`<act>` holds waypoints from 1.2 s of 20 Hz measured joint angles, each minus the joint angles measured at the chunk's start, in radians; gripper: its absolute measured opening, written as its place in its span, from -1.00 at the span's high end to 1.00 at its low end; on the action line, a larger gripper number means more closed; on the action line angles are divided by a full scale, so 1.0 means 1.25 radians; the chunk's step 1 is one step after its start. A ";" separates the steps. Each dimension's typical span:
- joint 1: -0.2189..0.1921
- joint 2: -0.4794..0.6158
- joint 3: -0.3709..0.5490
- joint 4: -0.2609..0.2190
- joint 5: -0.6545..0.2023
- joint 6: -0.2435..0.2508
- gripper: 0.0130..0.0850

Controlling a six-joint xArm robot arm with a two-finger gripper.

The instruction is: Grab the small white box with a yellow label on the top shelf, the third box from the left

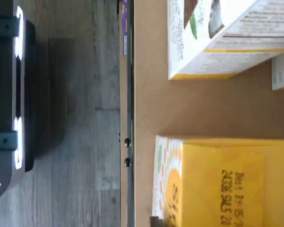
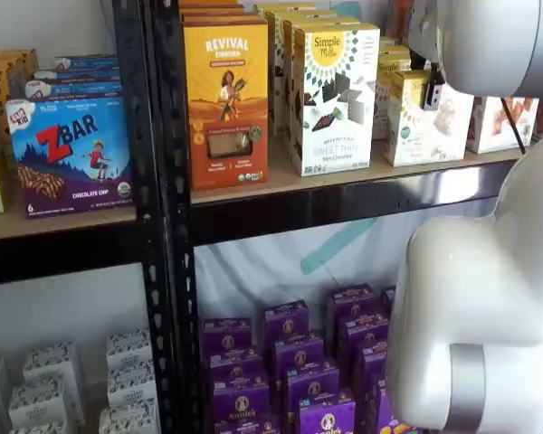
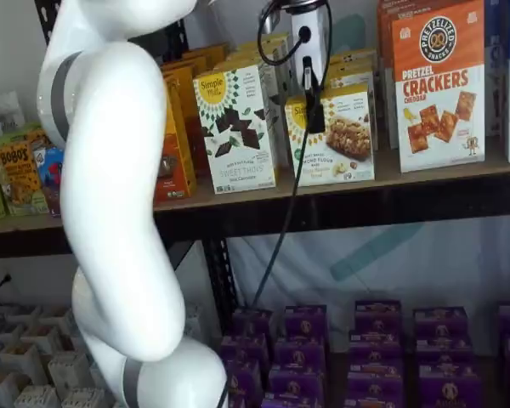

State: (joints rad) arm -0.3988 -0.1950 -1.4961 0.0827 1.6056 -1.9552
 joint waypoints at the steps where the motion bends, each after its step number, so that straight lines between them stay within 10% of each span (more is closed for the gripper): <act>1: -0.001 -0.001 0.001 0.001 0.000 0.000 0.22; 24: -0.023 -0.055 0.022 0.040 0.052 -0.013 0.44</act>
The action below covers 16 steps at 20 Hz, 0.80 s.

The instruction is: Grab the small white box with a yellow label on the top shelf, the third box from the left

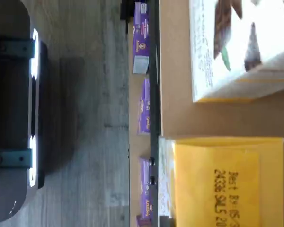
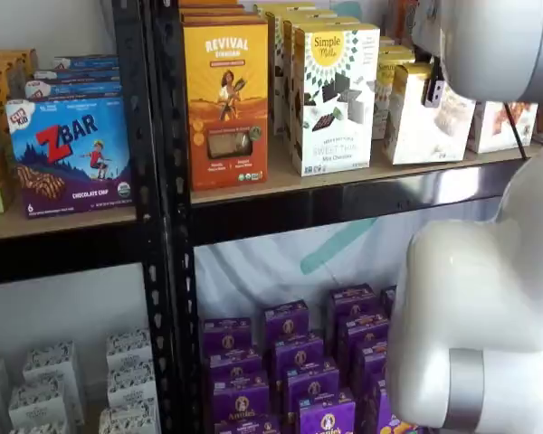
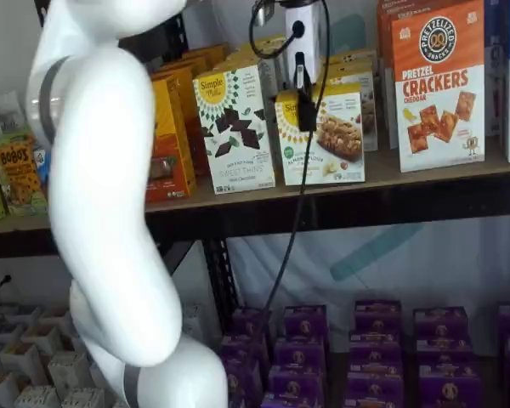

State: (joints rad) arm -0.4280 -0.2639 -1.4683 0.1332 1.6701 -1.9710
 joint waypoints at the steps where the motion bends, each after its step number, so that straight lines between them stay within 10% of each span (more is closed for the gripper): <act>1: -0.002 -0.016 0.013 0.002 -0.003 -0.001 0.44; 16: -0.001 -0.242 0.174 -0.038 0.109 -0.002 0.44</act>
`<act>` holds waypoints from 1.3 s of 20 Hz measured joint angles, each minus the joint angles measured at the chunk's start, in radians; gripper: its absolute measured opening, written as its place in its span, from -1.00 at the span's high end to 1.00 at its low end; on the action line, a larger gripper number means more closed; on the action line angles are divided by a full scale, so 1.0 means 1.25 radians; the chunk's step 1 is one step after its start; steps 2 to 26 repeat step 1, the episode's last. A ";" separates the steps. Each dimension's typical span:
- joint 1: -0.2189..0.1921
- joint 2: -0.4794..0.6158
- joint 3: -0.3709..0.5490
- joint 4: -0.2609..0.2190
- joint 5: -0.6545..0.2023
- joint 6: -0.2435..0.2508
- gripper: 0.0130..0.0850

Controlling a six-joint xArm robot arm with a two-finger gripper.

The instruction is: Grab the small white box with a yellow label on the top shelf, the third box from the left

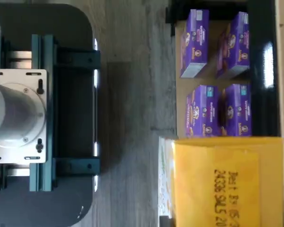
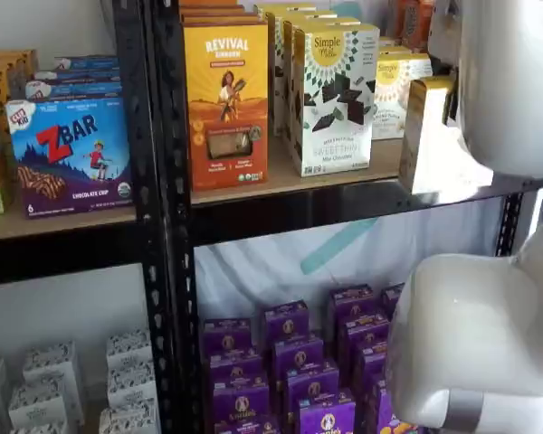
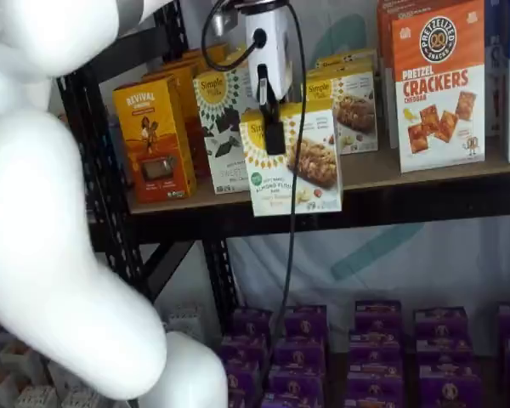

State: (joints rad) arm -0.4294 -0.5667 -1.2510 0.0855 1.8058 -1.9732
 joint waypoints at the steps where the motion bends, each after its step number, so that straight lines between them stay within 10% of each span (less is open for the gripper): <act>1: 0.001 -0.012 0.010 0.000 0.001 0.001 0.44; 26: 0.001 -0.012 0.010 0.000 0.001 0.001 0.44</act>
